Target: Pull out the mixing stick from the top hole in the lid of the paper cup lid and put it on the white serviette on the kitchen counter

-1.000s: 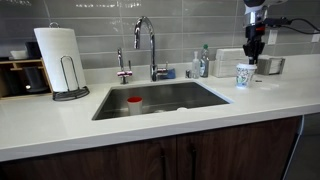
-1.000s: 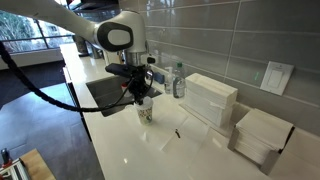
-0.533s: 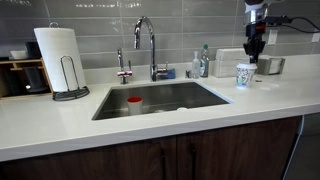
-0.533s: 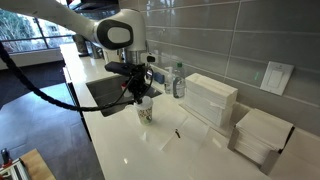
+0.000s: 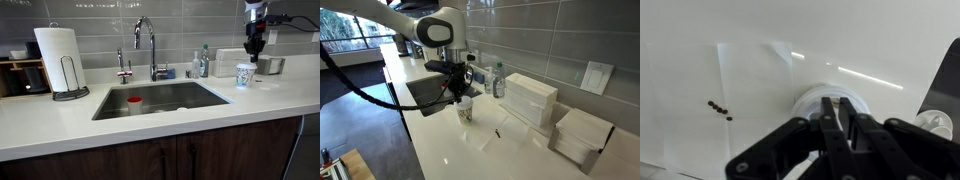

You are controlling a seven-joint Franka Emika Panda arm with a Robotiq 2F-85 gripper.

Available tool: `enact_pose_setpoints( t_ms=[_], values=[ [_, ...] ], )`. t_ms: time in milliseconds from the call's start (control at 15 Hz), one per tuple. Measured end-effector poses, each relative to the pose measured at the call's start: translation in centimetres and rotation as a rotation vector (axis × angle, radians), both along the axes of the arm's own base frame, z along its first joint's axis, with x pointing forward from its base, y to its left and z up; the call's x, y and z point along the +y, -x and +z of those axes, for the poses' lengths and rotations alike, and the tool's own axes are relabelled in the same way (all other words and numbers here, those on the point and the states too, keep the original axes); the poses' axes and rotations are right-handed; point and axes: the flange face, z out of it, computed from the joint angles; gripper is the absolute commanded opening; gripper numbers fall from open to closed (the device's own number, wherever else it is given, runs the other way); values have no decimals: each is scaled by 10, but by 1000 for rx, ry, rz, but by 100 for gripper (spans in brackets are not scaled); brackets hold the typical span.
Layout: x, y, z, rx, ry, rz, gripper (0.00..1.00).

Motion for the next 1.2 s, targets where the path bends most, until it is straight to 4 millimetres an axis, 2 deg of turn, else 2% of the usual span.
enact_pose_setpoints(
  t_ms=[133,200,333,800,1200],
  values=[
    [0,0,0,1,0,0,13],
    [0,0,0,2,0,0,7],
    [0,0,0,3,-1,0,1],
    [0,1,3,5,-2,1,2],
    [2,8,15,15,-8,4,2]
  ],
)
